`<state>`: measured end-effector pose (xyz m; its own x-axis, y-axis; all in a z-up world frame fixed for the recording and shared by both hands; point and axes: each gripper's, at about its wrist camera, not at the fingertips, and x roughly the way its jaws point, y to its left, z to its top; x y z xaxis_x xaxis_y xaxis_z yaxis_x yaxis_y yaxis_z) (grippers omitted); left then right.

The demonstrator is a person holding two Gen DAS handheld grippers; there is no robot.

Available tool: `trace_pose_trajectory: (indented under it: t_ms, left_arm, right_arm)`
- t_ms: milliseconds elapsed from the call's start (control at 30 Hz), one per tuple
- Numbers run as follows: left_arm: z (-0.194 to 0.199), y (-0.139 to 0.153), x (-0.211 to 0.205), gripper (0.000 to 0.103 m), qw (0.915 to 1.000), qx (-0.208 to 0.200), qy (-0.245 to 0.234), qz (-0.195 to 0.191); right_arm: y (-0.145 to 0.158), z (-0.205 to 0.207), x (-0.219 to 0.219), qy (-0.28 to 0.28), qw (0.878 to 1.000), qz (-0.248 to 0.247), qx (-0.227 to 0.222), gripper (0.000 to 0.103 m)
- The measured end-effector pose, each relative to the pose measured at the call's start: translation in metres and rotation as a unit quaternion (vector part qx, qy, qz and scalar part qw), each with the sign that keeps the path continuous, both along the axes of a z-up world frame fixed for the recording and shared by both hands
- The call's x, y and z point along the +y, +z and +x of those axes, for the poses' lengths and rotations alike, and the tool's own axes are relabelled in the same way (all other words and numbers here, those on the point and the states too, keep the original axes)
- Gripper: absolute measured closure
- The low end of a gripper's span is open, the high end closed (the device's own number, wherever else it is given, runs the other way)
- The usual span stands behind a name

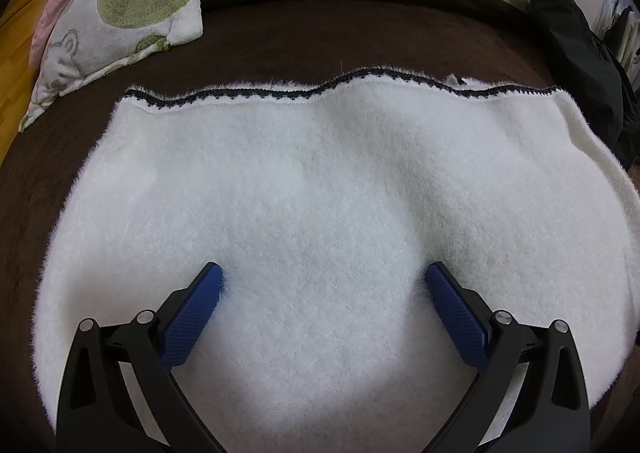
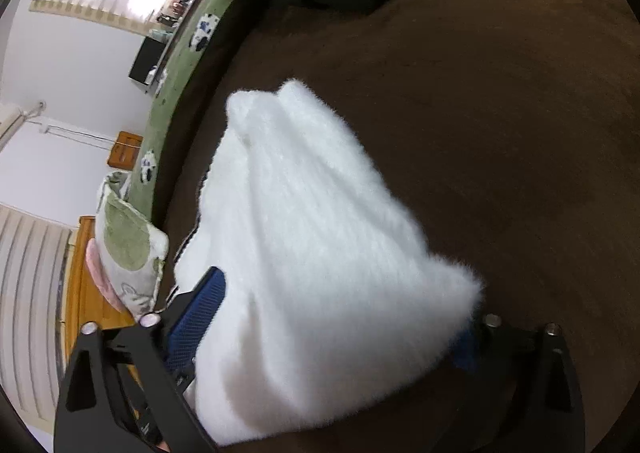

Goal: Fold large clothes

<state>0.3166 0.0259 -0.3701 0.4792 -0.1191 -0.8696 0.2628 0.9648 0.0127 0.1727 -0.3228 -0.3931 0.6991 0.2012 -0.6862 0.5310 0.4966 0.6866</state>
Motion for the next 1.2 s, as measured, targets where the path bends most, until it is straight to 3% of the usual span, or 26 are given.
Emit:
trace_pose_trajectory:
  t_ms: [33, 100, 167, 267, 533, 833, 1000, 1200]
  left_arm:
    - [0.000, 0.000, 0.000, 0.005, 1.0000, 0.000, 0.000, 0.000]
    - [0.000, 0.000, 0.000, 0.005, 1.0000, -0.001, 0.000, 0.000]
    - [-0.001, 0.001, 0.000, 0.005, 1.0000, -0.002, 0.000, 0.000]
    - [0.000, 0.001, 0.000, 0.005, 1.0000, 0.001, 0.000, 0.000]
    - [0.000, 0.002, -0.001, 0.005, 1.0000, 0.004, -0.001, 0.005]
    - [-0.002, 0.000, 0.000, 0.005, 1.0000, -0.003, -0.001, 0.005]
    - [-0.004, 0.000, 0.001, 0.005, 0.9999, -0.011, -0.002, 0.005]
    - [-0.010, 0.000, 0.003, 0.005, 0.9996, -0.026, -0.001, 0.002]
  right_arm:
    - [-0.002, 0.000, -0.002, -0.005, 1.000, -0.004, 0.007, 0.039]
    - [-0.003, -0.003, -0.004, -0.002, 1.000, -0.005, 0.006, 0.048]
    - [-0.003, -0.004, -0.003, 0.010, 1.000, -0.010, 0.004, 0.065]
    - [0.006, -0.001, 0.004, 0.017, 0.999, -0.030, 0.004, 0.073]
    - [0.066, 0.009, 0.029, 0.063, 0.994, -0.069, -0.050, 0.075]
    - [0.149, 0.040, 0.119, 0.162, 0.970, -0.123, -0.133, 0.076]
    - [0.164, 0.057, 0.176, 0.222, 0.953, -0.141, -0.152, 0.076]
    - [0.158, 0.075, 0.227, 0.261, 0.945, -0.147, -0.134, 0.076]
